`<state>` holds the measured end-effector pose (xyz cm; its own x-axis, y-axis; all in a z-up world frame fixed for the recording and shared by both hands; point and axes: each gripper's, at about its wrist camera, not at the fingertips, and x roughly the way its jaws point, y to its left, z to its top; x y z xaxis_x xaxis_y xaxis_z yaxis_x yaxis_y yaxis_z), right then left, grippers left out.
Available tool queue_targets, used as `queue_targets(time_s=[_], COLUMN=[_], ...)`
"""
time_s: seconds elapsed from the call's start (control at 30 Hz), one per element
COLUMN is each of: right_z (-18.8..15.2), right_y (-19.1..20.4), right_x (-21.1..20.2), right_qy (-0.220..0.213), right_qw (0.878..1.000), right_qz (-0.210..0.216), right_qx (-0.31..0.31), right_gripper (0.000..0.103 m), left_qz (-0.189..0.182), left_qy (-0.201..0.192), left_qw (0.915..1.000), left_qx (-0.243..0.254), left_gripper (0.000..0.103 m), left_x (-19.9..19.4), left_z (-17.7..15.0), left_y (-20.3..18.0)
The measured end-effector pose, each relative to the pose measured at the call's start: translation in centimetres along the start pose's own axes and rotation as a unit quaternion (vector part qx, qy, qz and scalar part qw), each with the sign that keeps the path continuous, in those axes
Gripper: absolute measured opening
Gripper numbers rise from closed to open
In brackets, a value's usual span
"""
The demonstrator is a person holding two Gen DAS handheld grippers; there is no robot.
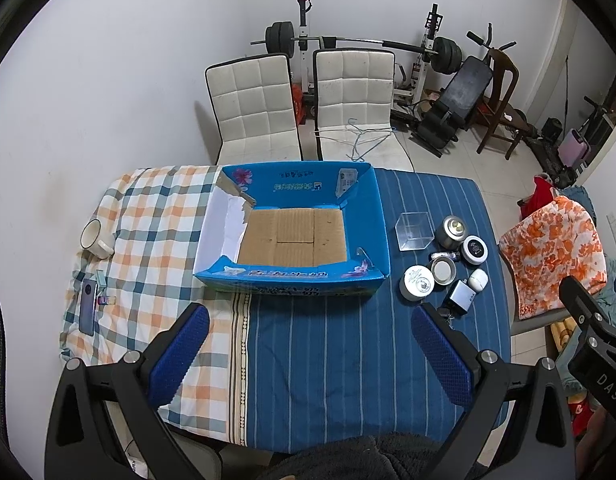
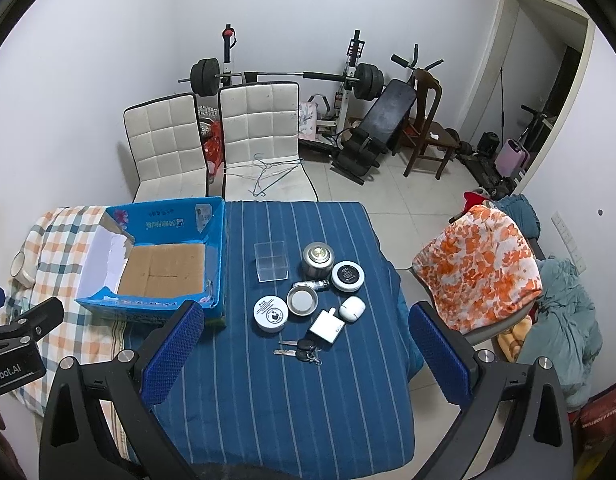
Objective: Organize rigid objects
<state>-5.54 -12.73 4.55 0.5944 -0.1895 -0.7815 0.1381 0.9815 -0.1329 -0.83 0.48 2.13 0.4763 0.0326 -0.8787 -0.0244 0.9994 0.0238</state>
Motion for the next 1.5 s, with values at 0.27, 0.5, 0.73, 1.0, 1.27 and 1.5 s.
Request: queue_targets(time_s=[0.27,0.5,0.73,1.0,1.27,1.5], right_z=[0.0,-0.2,-0.3,0.0,2.6,2.9], right_y=[0.1,0.2,0.3,-1.3,-8.6,-14.1], right_x=[0.0,0.5,1.3,6.7,19.2,37.2], right_qy=[0.000,0.004,0.011,0.075,0.124,0.239], right_qw=[1.000,1.000,1.000,0.996,0.989,0.960], right_qz=[0.001,0.003,0.006,0.029,-0.030,0.019], right_qx=[0.000,0.000,0.000,0.029,0.079,0.146], right_gripper=[0.103,0.103,0.103,0.103,0.103,0.100], left_qz=[0.001,0.003,0.004,-0.004,-0.063,-0.093], left_qy=[-0.002,0.001,0.003,0.020,0.057,0.148], left_qw=[1.0000,1.0000,1.0000,0.9996,0.9951,0.9831], left_qx=[0.001,0.002,0.003,0.019,0.050,0.055], left_gripper=[0.103,0.103,0.103,0.103,0.103,0.103], left_x=[0.2,0.4,0.7,2.9,11.8,25.2], left_z=[0.1,0.0,-0.2,1.1,6.6,10.8], left_y=[0.3,0.5,0.5,-1.7,-8.2,-15.7])
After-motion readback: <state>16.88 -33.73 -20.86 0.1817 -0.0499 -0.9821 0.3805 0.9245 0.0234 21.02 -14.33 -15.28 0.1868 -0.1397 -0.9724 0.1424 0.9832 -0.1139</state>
